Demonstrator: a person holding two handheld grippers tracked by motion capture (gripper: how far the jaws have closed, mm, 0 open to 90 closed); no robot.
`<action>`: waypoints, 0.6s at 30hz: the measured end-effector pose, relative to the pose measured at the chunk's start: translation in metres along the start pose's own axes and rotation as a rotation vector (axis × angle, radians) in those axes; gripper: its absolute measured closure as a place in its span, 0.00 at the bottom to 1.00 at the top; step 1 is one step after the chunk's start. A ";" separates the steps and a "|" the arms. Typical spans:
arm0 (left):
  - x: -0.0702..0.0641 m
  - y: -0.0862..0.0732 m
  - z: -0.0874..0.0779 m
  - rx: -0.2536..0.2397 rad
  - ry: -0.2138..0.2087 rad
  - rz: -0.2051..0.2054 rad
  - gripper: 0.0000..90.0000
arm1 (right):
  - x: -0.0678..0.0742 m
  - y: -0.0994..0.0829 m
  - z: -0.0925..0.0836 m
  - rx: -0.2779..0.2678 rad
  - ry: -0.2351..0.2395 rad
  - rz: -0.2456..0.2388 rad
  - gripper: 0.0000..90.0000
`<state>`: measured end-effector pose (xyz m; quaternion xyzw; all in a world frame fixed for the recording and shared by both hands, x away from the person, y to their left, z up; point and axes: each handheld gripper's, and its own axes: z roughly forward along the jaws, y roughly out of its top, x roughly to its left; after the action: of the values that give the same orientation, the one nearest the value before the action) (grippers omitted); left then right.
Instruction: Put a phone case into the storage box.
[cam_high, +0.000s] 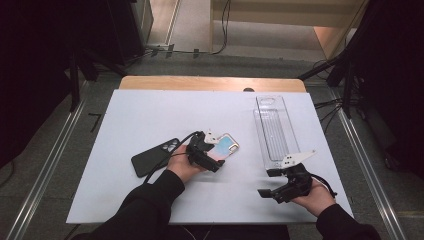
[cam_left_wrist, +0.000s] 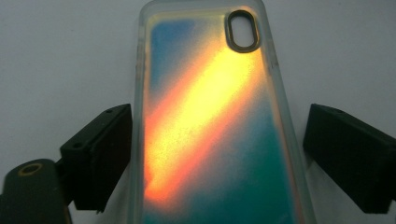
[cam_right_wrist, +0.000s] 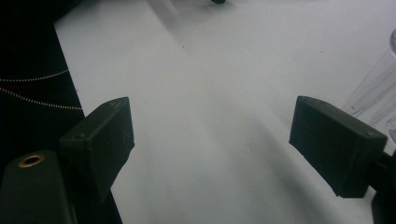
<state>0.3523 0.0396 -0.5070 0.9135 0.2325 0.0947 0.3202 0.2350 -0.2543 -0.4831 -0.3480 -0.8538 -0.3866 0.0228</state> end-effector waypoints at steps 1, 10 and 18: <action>0.000 0.000 0.000 0.000 0.000 -0.001 0.19 | 0.000 0.000 0.000 0.000 0.000 0.000 0.13; 0.000 0.000 0.000 -0.005 -0.001 -0.012 0.20 | 0.001 0.000 0.000 0.003 0.001 0.001 0.13; 0.003 -0.001 -0.001 -0.027 -0.018 -0.045 0.20 | 0.001 0.000 0.000 0.003 0.002 -0.002 0.13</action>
<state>0.3542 0.0422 -0.5067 0.9045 0.2488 0.0823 0.3366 0.2343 -0.2540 -0.4824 -0.3466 -0.8547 -0.3858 0.0239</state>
